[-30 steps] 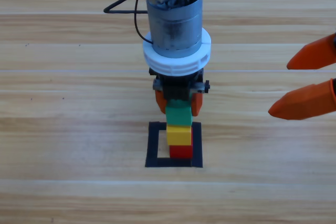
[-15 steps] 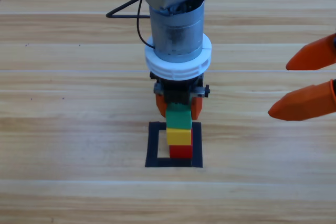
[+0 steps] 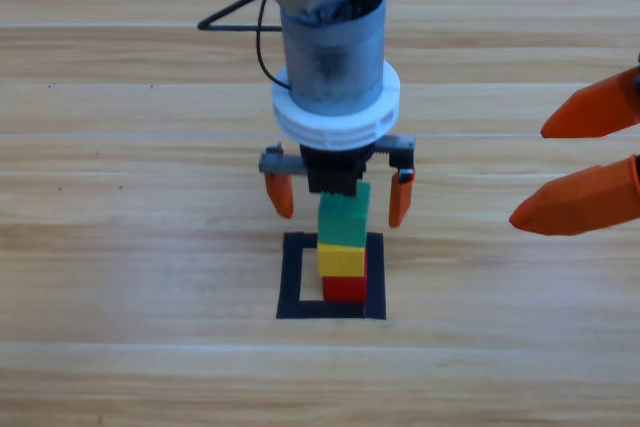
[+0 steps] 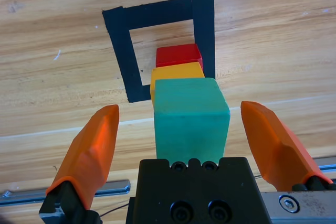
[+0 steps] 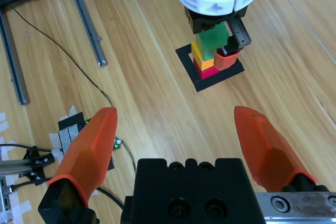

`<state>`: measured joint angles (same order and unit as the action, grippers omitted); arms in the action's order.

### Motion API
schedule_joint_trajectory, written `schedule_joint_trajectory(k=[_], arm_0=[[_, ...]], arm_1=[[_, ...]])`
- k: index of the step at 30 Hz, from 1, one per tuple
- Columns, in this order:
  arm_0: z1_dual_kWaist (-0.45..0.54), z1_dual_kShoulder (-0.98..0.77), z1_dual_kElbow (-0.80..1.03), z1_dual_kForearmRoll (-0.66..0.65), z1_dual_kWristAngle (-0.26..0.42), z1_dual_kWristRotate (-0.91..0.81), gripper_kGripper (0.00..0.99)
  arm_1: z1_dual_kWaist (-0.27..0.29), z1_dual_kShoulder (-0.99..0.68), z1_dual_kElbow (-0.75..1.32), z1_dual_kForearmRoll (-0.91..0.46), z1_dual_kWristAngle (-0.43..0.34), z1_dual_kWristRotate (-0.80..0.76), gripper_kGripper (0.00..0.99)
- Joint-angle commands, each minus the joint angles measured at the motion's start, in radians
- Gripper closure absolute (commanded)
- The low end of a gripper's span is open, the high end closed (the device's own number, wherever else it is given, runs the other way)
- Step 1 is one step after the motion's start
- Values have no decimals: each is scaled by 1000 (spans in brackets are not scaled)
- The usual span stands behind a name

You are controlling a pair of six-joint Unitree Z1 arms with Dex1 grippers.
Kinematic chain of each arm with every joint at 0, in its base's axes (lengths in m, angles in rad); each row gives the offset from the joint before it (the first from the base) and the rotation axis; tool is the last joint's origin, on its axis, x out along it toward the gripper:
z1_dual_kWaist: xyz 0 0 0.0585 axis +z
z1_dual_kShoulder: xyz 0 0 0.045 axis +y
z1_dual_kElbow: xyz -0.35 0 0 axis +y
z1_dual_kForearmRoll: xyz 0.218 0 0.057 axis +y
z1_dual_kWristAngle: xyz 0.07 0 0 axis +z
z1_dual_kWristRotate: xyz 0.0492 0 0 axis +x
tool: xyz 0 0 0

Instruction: Stack the blocks in the rectangular block: red at the bottom, yellow in the middle, green on top

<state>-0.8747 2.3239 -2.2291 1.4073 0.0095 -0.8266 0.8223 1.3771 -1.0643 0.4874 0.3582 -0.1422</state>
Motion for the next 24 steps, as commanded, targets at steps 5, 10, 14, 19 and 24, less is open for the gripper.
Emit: schedule_joint_trajectory(k=[5,10,14,19,24], arm_0=[[-27,-432,43,2,121,-14,0],[-106,-770,332,-114,205,54,0],[-187,-903,542,-251,207,182,0],[-357,-885,766,-419,259,256,0],[-394,-860,879,-564,250,317,0]], arm_1=[[-20,23,20,3,13,-14,11],[-20,25,20,3,11,-17,11],[-20,30,20,3,11,-19,11],[-19,36,20,0,11,-20,11],[-19,40,18,-4,11,-20,11]])
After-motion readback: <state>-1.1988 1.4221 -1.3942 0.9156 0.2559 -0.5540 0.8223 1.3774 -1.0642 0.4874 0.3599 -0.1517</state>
